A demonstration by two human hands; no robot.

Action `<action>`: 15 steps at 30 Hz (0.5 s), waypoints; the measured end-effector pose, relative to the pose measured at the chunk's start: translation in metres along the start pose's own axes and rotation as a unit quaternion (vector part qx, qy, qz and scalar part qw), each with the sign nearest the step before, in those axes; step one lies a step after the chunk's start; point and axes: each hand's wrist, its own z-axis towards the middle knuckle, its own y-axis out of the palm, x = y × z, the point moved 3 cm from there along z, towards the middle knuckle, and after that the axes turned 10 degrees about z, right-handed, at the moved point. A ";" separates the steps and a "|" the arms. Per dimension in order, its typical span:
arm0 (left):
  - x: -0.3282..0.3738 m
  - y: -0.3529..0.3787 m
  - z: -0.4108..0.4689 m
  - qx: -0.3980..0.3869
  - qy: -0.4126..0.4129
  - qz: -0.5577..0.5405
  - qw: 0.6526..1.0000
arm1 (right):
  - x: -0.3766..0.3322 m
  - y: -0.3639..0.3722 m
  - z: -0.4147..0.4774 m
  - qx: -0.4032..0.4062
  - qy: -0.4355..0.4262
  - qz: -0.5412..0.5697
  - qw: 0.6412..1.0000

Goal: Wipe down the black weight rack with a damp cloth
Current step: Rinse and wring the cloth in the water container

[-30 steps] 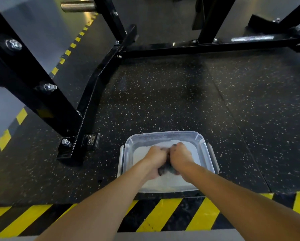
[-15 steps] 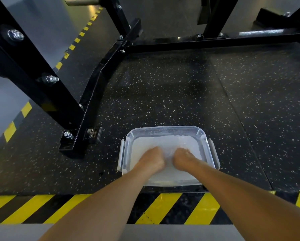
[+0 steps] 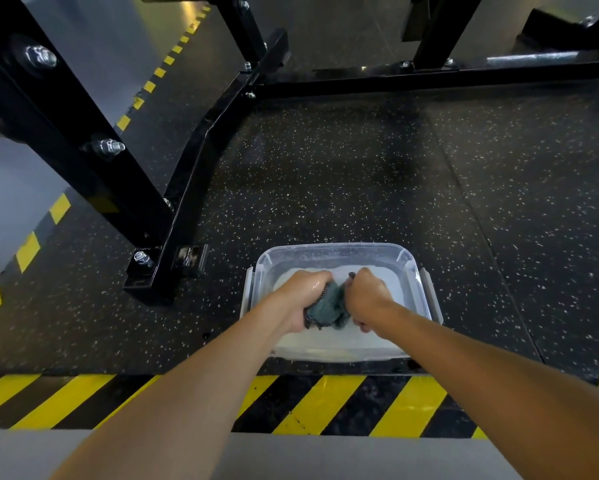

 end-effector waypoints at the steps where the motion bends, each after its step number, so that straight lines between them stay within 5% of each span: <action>1: 0.000 -0.006 0.001 0.021 0.007 0.060 0.998 | 0.004 -0.002 0.002 0.004 -0.012 -0.047 0.999; 4: 0.000 -0.014 -0.001 0.018 0.063 0.248 0.966 | 0.009 0.000 0.004 -0.021 -0.055 -0.172 0.983; 6: -0.004 -0.008 -0.003 0.021 0.092 0.392 0.915 | 0.008 0.003 0.000 -0.057 -0.074 -0.267 0.959; 10: -0.004 0.004 -0.003 0.114 0.160 0.692 0.695 | 0.006 0.008 -0.009 -0.079 -0.065 -0.372 0.923; 12: -0.005 0.007 -0.001 0.104 0.129 0.752 0.638 | 0.008 0.010 -0.010 -0.099 -0.057 -0.354 0.928; 13: -0.007 0.009 0.003 0.095 0.113 0.747 0.648 | 0.008 0.011 -0.010 -0.109 -0.052 -0.322 0.939; 15: -0.007 0.012 0.010 0.075 0.098 0.675 0.728 | 0.006 0.013 -0.005 -0.114 -0.032 -0.233 0.965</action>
